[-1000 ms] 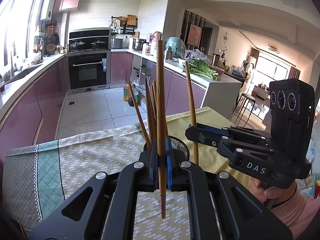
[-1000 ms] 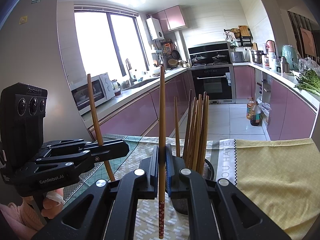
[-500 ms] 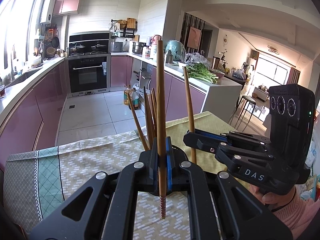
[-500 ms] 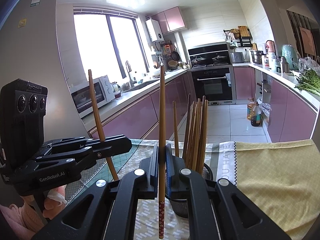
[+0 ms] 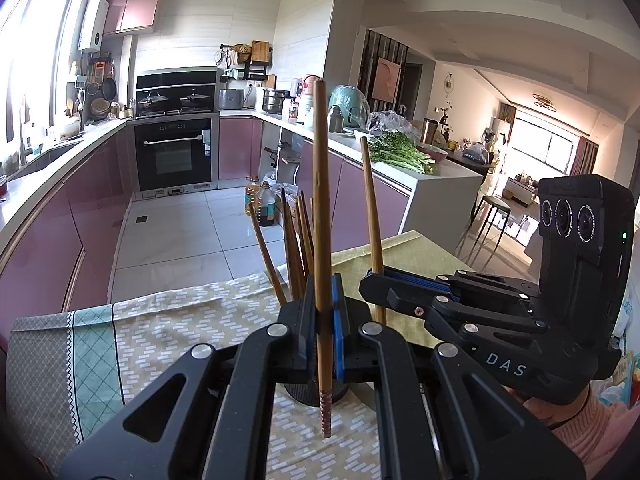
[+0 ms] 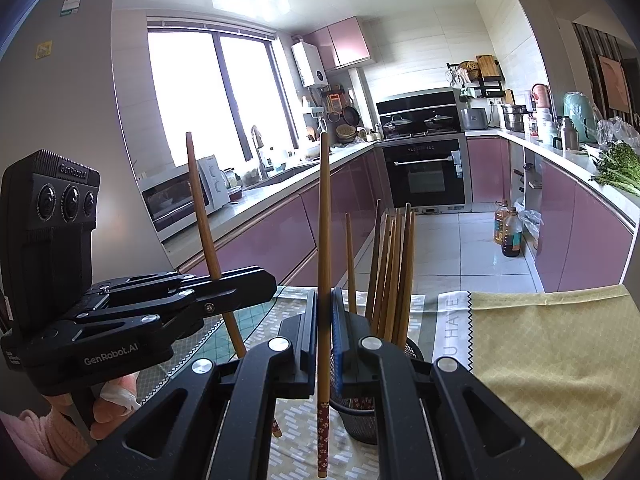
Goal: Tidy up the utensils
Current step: 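Lower both held chopsticks down into the black mesh cup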
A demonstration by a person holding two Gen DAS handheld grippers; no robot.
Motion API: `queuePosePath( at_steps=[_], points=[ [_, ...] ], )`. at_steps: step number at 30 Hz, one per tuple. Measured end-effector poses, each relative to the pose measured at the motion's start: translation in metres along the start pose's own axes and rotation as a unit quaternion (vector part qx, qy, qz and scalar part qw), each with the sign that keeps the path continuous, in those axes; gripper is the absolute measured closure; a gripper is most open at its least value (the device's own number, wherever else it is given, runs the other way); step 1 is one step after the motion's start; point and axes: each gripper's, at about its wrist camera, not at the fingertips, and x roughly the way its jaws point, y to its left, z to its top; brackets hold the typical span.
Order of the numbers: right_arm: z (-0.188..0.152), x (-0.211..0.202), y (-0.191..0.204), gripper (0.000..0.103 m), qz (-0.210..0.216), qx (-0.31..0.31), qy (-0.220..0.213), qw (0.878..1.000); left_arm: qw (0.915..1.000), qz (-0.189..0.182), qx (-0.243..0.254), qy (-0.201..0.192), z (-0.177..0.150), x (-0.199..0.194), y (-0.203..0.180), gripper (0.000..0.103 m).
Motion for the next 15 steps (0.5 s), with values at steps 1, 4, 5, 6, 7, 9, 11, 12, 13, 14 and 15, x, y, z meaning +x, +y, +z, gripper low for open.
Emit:
queuePosePath(
  at_steps=[1, 4, 5, 6, 7, 9, 11, 12, 13, 14, 15],
  points=[
    [0.0004, 0.0002, 0.0001, 0.097, 0.000, 0.000, -0.001, 1.000, 1.0000, 0.000, 0.000, 0.000, 0.0006, 0.0007, 0.0001, 0.096],
    [0.0018, 0.0004, -0.0004, 0.097, 0.000, 0.000, -0.003, 1.000, 1.0000, 0.000, 0.000, -0.002, 0.0028, 0.0027, -0.0008, 0.096],
    [0.0023, 0.0007, -0.0002, 0.097, -0.001, -0.001, -0.003, 1.000, 1.0000, 0.001, 0.000, -0.002, 0.0036, 0.0033, -0.0004, 0.096],
    [0.0011, -0.0013, -0.0034, 0.097, 0.000, -0.001, -0.004, 1.000, 1.0000, 0.001, 0.000, -0.002, 0.0041, 0.0040, -0.0006, 0.096],
    [0.0018, -0.0009, -0.0028, 0.097, 0.001, -0.001, -0.005, 1.000, 1.0000, 0.000, 0.000, -0.002, 0.0044, 0.0045, -0.0007, 0.096],
    [0.0021, -0.0026, -0.0027, 0.097, 0.001, -0.001, -0.006, 1.000, 1.0000, 0.000, 0.000, -0.003, 0.0036, 0.0048, -0.0007, 0.096],
    [0.0025, -0.0028, -0.0030, 0.097, 0.001, -0.002, -0.006, 1.000, 1.0000, 0.000, 0.000, -0.004, 0.0032, 0.0052, -0.0010, 0.096],
    [0.0027, -0.0030, -0.0024, 0.097, 0.001, -0.002, -0.007, 1.000, 1.0000, 0.000, 0.000, -0.004, 0.0032, 0.0053, -0.0011, 0.096],
    [0.0037, -0.0032, -0.0028, 0.097, 0.001, -0.002, -0.008, 1.000, 1.0000, 0.000, -0.001, -0.004, 0.0031, 0.0052, -0.0009, 0.096],
    [0.0043, -0.0031, -0.0022, 0.097, 0.002, -0.001, -0.008, 1.000, 1.0000, 0.000, -0.001, -0.004, 0.0033, 0.0052, -0.0006, 0.096],
    [0.0052, -0.0041, -0.0035, 0.097, 0.002, -0.001, -0.009, 1.000, 1.0000, 0.000, -0.001, -0.005, 0.0034, 0.0055, -0.0005, 0.096]
  ],
)
